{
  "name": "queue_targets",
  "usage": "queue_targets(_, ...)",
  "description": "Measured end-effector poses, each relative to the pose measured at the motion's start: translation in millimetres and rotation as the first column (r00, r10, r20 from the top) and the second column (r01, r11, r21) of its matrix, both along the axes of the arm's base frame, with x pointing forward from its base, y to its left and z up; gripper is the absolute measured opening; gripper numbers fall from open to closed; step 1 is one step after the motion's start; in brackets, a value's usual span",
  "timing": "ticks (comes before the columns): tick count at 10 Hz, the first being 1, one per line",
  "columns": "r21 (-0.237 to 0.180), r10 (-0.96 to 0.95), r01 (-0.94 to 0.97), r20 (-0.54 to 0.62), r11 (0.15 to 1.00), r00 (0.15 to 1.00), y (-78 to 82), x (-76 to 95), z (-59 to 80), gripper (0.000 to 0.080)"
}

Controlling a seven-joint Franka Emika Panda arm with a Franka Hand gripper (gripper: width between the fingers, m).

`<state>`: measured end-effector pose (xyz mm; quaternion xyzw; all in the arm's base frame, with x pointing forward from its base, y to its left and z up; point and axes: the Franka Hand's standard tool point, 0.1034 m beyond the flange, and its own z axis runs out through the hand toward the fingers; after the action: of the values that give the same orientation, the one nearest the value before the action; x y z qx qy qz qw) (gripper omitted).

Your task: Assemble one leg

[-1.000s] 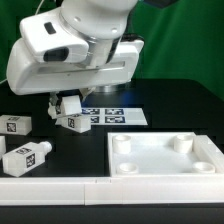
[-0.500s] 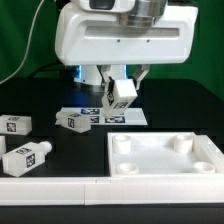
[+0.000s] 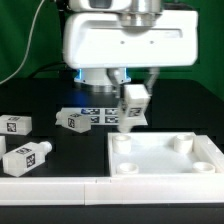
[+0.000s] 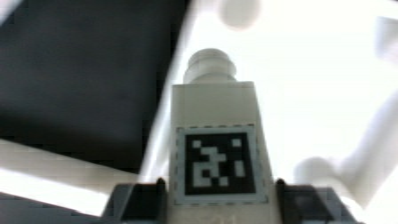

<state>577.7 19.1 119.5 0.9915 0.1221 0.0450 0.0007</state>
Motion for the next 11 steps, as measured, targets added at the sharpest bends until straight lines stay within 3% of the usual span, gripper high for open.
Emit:
queue_targets(2, 0.058, -0.038, 0.028, 0.182, 0.998, 0.983, 32.4, 23.3, 10.5, 0.0285)
queue_targets(3, 0.052, -0.026, 0.012, 0.262, 0.999, 0.965, 37.9, 29.8, 15.0, 0.0285)
queue_targets(6, -0.001, -0.009, 0.011, 0.427, 1.0, 0.904, 16.1, 29.9, 14.7, 0.0285)
queue_targets(7, 0.003, -0.018, 0.018, 0.426, 1.0, 0.905, 17.3, 27.3, 10.0, 0.0285)
queue_targets(8, 0.036, -0.048, 0.037, 0.399, 0.999, 0.916, 31.1, 25.3, 6.7, 0.0285)
queue_targets(11, 0.11, -0.104, 0.064, 0.41, 0.992, 0.906, 69.9, 51.1, 14.4, 0.0285)
